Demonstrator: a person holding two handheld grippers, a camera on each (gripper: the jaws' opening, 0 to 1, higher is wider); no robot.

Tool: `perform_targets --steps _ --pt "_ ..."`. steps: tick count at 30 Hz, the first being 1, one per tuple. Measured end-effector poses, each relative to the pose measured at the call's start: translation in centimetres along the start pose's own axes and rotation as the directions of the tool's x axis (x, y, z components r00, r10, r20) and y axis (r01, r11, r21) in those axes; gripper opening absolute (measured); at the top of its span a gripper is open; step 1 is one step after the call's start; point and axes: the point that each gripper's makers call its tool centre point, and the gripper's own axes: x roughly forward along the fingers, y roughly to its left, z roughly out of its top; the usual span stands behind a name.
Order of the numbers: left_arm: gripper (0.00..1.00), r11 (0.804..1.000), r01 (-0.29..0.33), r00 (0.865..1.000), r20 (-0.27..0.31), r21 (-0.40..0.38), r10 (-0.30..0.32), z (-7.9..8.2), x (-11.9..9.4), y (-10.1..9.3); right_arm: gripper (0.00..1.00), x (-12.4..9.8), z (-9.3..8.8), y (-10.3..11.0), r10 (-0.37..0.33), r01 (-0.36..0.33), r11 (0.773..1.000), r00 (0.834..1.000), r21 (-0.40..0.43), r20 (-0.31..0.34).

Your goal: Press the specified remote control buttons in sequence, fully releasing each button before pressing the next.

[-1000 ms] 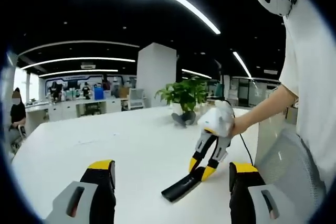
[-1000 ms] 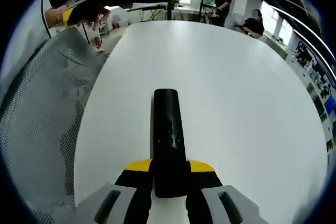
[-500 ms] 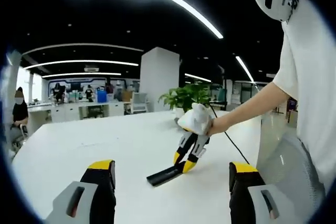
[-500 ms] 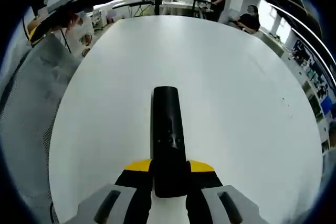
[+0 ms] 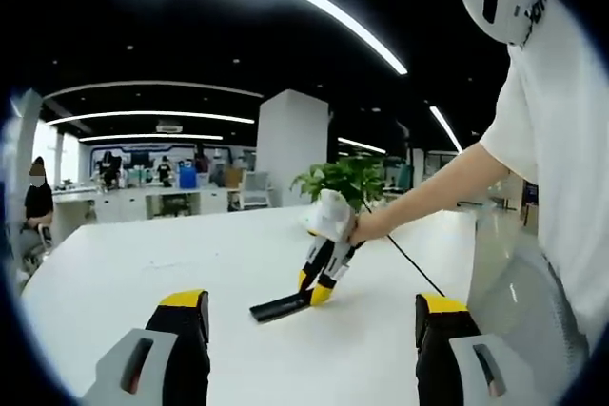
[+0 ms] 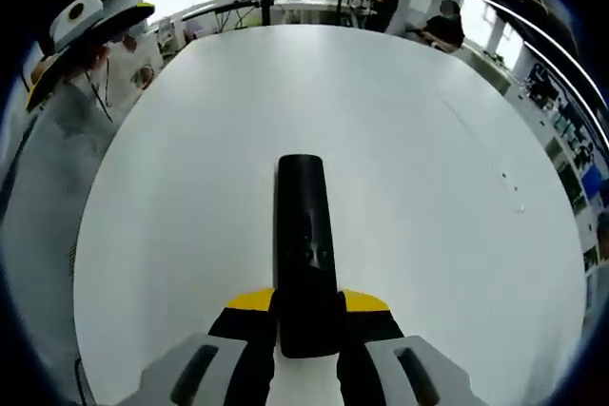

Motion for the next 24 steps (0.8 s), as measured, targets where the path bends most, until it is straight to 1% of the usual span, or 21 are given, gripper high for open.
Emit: perform_targets --steps 4,8,12,14,16,17,18,20,22,23,24 --pt "0.93 1.0 -0.001 1.0 -0.007 0.001 0.001 -0.2 -0.1 0.0 0.22 0.2 0.2 -1.3 0.007 -0.007 1.0 1.0 -0.021 -0.029" --pt "0.93 1.0 -0.006 1.0 -0.005 -0.001 0.006 -0.1 -0.2 0.0 0.22 0.3 0.4 -2.1 0.017 -0.02 0.998 0.998 -0.054 -0.057" --pt "0.93 1.0 -0.018 1.0 -0.003 -0.004 0.018 0.0 -0.4 0.3 0.22 0.4 0.5 -2.4 0.019 -0.023 0.998 0.998 -0.055 -0.068" --pt "0.93 1.0 -0.024 1.0 -0.003 -0.005 0.024 0.1 -0.5 0.4 0.22 0.3 0.4 -2.3 0.015 -0.016 1.0 0.998 -0.024 -0.056" --pt "0.93 1.0 -0.031 1.0 -0.001 -0.008 0.031 0.1 -0.7 0.5 0.22 0.0 0.1 -1.9 0.022 -0.02 0.998 0.999 0.061 -0.037" --pt "0.93 0.999 -0.033 0.999 0.0 -0.01 0.033 0.1 -0.7 0.6 0.23 -0.3 0.1 -1.8 0.006 -0.005 0.995 1.0 0.102 -0.011" --pt "0.93 0.999 -0.037 0.999 0.002 -0.012 0.037 0.2 -0.8 0.6 0.24 -0.6 0.3 -1.8 -0.008 0.006 0.994 1.0 0.112 0.018" --pt "0.93 0.999 -0.043 0.999 0.006 -0.019 0.043 0.2 -0.9 0.8 0.26 -1.3 0.5 -1.6 -0.042 0.03 0.987 0.996 0.156 0.074" --pt "0.93 0.999 -0.045 0.999 -0.001 -0.019 0.045 0.0 -1.0 0.8 0.31 -2.2 0.3 -1.1 -0.073 0.045 0.974 0.99 0.22 0.122" --pt "0.93 0.999 -0.043 0.999 -0.007 -0.021 0.043 -0.2 -1.0 0.7 0.35 -2.8 -0.1 -1.1 -0.109 0.075 0.968 0.985 0.24 0.13" --pt "0.93 0.999 -0.042 0.999 -0.008 -0.021 0.042 -0.3 -1.0 0.6 0.41 -3.2 -0.4 -1.2 -0.144 0.105 0.96 0.98 0.259 0.138"
